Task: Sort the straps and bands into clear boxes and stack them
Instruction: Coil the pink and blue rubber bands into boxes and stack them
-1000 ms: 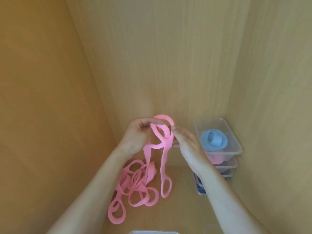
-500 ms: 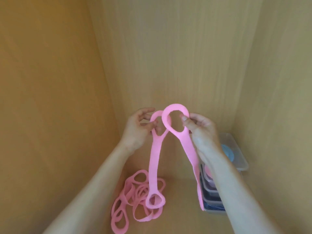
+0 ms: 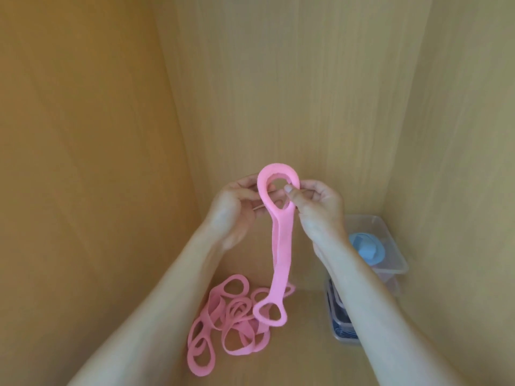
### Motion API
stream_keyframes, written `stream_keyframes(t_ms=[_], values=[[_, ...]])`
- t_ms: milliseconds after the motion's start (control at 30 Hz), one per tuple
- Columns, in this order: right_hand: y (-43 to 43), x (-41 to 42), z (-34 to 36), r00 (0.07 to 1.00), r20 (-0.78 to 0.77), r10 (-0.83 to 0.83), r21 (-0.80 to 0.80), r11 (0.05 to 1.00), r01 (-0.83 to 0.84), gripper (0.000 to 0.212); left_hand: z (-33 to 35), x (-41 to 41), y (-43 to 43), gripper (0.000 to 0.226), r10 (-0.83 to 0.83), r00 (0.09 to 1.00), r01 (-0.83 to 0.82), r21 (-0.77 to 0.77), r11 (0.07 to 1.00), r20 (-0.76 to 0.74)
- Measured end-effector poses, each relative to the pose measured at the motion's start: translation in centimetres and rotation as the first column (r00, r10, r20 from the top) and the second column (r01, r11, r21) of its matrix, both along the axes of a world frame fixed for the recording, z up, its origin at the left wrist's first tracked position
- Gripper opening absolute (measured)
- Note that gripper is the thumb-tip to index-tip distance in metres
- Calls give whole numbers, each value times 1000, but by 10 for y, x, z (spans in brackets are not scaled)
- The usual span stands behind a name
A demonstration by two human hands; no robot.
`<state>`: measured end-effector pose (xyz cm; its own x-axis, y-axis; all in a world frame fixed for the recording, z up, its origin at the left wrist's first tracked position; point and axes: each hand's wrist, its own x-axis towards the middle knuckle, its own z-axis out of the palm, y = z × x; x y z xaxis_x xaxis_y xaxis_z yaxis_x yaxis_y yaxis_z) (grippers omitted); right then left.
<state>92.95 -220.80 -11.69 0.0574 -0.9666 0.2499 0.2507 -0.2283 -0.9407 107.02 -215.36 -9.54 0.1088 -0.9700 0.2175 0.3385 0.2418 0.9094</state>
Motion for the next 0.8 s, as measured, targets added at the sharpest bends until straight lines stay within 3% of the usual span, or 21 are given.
stream_keyframes(t_ms=[100,233,400,533,700,767,800], values=[[-1,-1,-2,1000,-13,-9,-6,1000,8,15,0,2,3,31,-25,999,26,25,999,-27],[-1,-8,-6,998,-30,47,11,999,-47,22,0,3,5,31,-1,997,-3,43,999,81],[-4,-25,-12,954,-78,289,36,957,-287,5,-4,5,11,31,-58,988,52,45,998,142],[-8,-36,-21,946,-175,273,28,962,-272,13,-16,7,12,33,-107,982,94,93,991,155],[-3,-40,-32,923,-254,290,-19,952,-304,4,-42,19,6,52,-106,991,94,147,985,81],[2,-42,-35,925,-265,271,-47,955,-293,4,-64,25,-1,49,-15,994,-13,257,966,105],[5,-43,-36,929,-256,268,-58,955,-291,5,-78,26,-5,43,50,974,-121,321,939,221]])
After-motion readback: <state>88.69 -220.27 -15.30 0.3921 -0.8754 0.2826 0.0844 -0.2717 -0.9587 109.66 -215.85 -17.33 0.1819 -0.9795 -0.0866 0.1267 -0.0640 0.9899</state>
